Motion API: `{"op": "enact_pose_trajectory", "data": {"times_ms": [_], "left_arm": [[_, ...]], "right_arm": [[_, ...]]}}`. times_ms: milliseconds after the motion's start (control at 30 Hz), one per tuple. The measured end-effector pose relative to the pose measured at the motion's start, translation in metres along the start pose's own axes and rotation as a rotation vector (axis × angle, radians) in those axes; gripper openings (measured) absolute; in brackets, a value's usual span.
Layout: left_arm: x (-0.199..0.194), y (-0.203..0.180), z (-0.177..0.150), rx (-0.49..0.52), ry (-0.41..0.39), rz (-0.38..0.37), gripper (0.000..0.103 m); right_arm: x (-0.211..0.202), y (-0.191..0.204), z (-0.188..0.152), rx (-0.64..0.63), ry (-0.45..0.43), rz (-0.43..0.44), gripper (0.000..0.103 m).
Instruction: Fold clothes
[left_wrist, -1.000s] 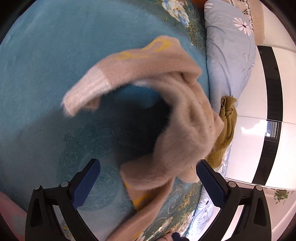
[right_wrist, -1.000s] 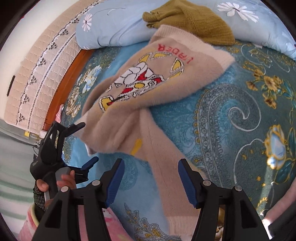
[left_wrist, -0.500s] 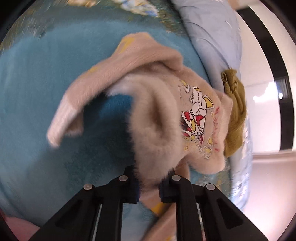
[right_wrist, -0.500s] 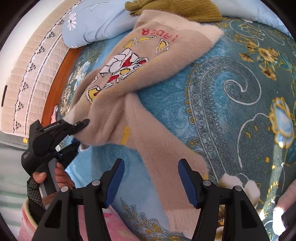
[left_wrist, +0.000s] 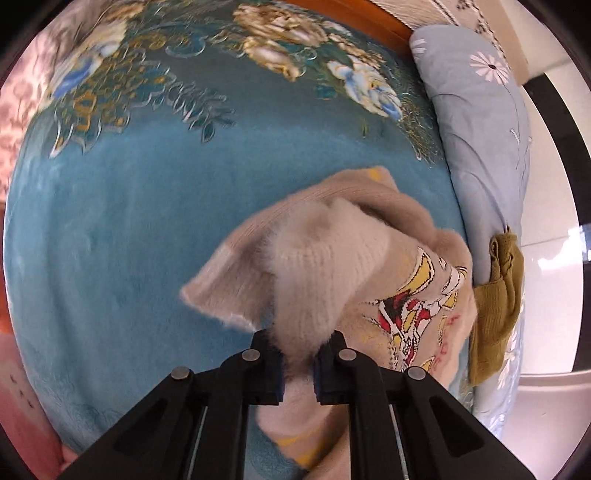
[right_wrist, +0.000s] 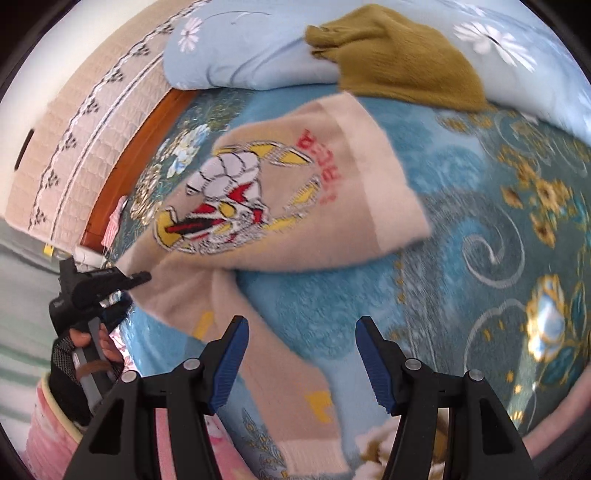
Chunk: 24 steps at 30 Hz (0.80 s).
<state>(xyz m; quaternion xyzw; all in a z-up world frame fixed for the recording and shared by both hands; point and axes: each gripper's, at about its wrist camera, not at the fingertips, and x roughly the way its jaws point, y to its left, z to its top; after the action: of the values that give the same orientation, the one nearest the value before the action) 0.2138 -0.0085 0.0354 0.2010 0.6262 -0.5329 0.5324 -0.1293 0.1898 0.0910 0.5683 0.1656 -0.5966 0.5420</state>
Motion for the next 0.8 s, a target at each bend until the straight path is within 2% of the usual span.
{"op": "enact_pose_trajectory", "data": {"times_ms": [167, 267, 500, 633, 800], "left_arm": [[-0.003, 0.003, -0.004, -0.008, -0.024, -0.015, 0.011], [-0.002, 0.012, -0.006, -0.041, -0.029, -0.048, 0.011], [0.003, 0.007, -0.014, -0.012, -0.017, -0.094, 0.011], [0.011, 0.007, -0.008, 0.000, -0.004, -0.089, 0.011], [0.022, 0.015, -0.005, -0.031, 0.028, -0.102, 0.011]], "right_arm": [[0.012, 0.065, 0.051, -0.207, -0.041, -0.024, 0.064], [0.029, 0.108, 0.084, -0.347, -0.053, -0.072, 0.064], [0.110, 0.188, 0.144, -0.636, 0.012, -0.175, 0.064], [0.160, 0.219, 0.155, -0.801, 0.087, -0.238, 0.067], [0.215, 0.246, 0.152, -1.011, 0.173, -0.312, 0.069]]}}
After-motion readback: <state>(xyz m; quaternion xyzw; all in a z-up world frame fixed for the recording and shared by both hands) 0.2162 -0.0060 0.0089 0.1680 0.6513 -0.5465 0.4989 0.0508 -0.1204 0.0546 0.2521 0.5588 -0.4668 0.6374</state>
